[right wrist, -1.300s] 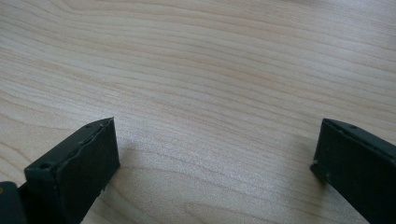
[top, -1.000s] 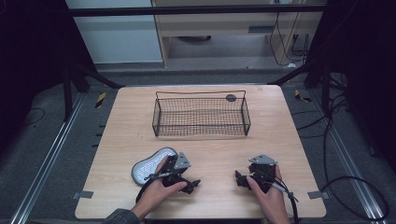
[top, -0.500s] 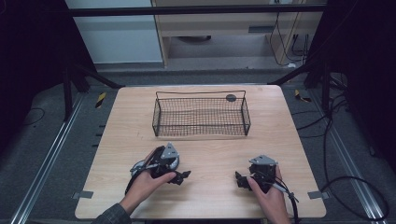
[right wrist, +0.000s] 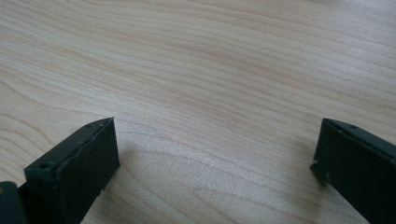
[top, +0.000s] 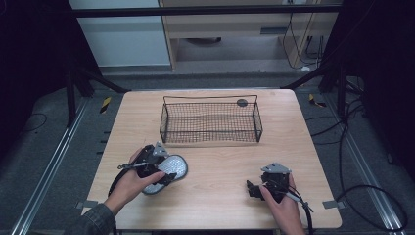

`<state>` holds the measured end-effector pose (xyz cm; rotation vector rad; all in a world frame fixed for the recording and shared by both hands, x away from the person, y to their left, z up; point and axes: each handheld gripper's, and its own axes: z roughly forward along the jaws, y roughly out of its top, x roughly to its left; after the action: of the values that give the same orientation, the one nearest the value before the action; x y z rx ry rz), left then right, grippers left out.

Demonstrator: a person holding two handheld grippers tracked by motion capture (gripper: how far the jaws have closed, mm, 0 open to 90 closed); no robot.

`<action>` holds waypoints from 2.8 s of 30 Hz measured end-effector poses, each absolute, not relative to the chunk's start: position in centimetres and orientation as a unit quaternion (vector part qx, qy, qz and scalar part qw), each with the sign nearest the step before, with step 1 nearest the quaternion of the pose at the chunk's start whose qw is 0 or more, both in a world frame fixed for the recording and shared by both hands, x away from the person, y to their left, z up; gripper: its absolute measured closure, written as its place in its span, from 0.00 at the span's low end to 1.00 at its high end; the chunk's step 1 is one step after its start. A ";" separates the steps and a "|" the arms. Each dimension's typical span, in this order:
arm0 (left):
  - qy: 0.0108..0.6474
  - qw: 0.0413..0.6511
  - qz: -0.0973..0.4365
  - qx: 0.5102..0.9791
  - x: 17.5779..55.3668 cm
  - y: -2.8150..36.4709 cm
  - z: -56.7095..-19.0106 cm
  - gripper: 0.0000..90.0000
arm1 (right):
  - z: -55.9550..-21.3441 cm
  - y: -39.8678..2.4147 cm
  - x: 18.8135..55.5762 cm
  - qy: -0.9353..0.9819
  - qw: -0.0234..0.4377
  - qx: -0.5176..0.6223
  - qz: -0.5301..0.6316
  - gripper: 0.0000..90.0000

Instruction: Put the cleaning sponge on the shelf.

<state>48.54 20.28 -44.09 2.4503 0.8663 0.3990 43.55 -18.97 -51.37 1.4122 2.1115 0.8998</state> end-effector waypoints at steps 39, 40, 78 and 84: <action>0.288 0.121 0.107 0.944 50.8 21.1 -44.0 0.05 | -51.4 -19.2 43.5 0.771 0.218 0.500 0.328 0.00; 0.288 0.121 0.107 0.944 50.8 21.1 -44.0 0.05 | -51.4 -19.2 43.5 0.771 0.219 0.500 0.328 0.00; 0.265 0.093 0.063 0.958 51.9 19.3 -47.1 0.04 | -51.4 -19.1 43.5 0.773 0.216 0.497 0.329 0.00; 0.279 0.103 0.057 0.953 52.3 19.6 -47.4 0.02 | -51.4 -19.1 43.4 0.774 0.216 0.496 0.329 0.00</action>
<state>52.31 19.57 -47.44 2.8125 0.8220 0.1688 43.45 -19.09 -51.40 1.3734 2.1454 0.9124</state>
